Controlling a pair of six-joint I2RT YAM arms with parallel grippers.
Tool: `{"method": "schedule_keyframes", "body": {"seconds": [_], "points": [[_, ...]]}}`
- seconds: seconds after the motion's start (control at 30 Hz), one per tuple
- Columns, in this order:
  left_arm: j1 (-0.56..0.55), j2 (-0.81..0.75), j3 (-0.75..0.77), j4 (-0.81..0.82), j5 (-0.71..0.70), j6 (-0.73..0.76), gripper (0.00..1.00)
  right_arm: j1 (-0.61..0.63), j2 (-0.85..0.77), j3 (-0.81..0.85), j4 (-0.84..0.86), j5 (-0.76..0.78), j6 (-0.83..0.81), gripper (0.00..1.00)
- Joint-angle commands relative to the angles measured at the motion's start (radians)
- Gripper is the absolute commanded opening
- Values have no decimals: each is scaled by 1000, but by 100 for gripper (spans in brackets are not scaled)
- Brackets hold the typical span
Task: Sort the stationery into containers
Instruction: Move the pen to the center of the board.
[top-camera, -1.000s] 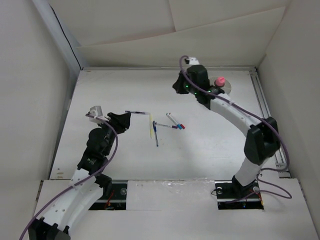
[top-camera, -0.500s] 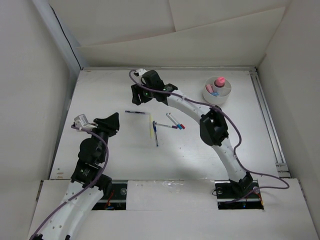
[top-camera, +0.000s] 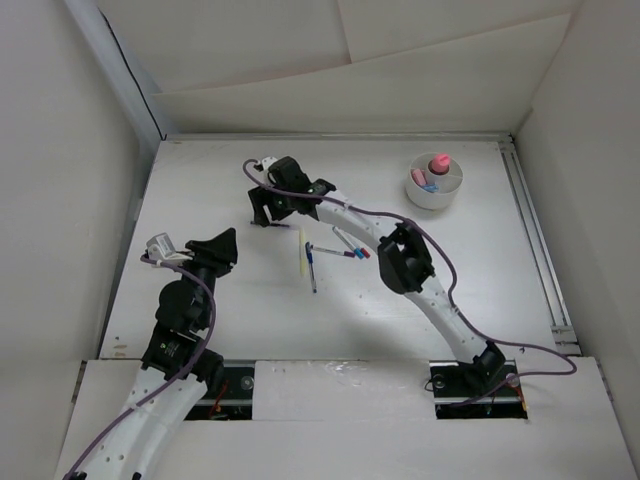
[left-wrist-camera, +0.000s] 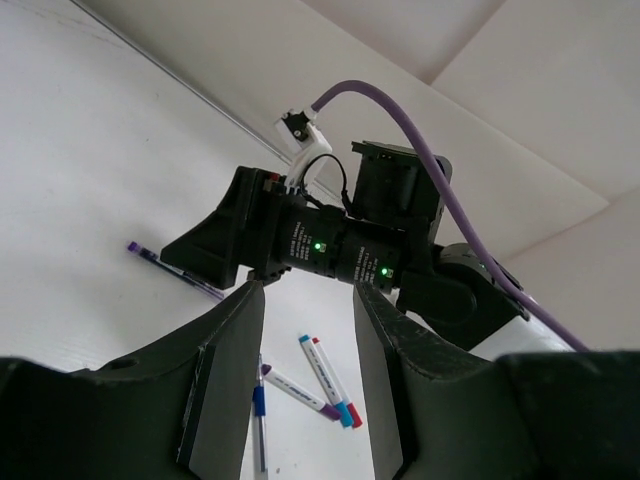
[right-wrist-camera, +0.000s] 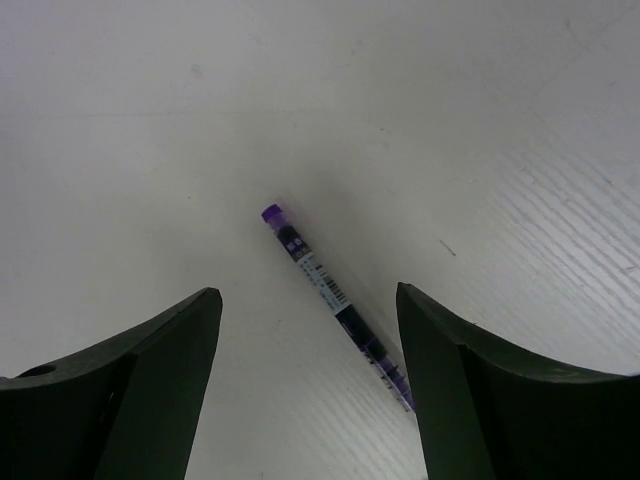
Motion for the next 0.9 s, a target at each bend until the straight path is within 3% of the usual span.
{"method": "schedule_keyframes", "body": {"seconds": [0.0, 0.37, 0.57, 0.7, 0.87], "points": [[-4, -2, -6, 30, -2, -2, 38, 32, 20, 74, 17, 23, 0, 77], [-4, -40, -6, 30, -2, -2, 39, 51, 51, 48, 28, 112, 33, 74], [-4, -41, -6, 30, -2, -2, 39, 51, 51, 28, 39, 147, 42, 67], [-4, -41, -6, 30, -2, -2, 39, 51, 28, -9, 20, 157, 42, 42], [-4, -50, -6, 30, 7, -2, 39, 60, -43, -138, 39, 198, 42, 27]]}}
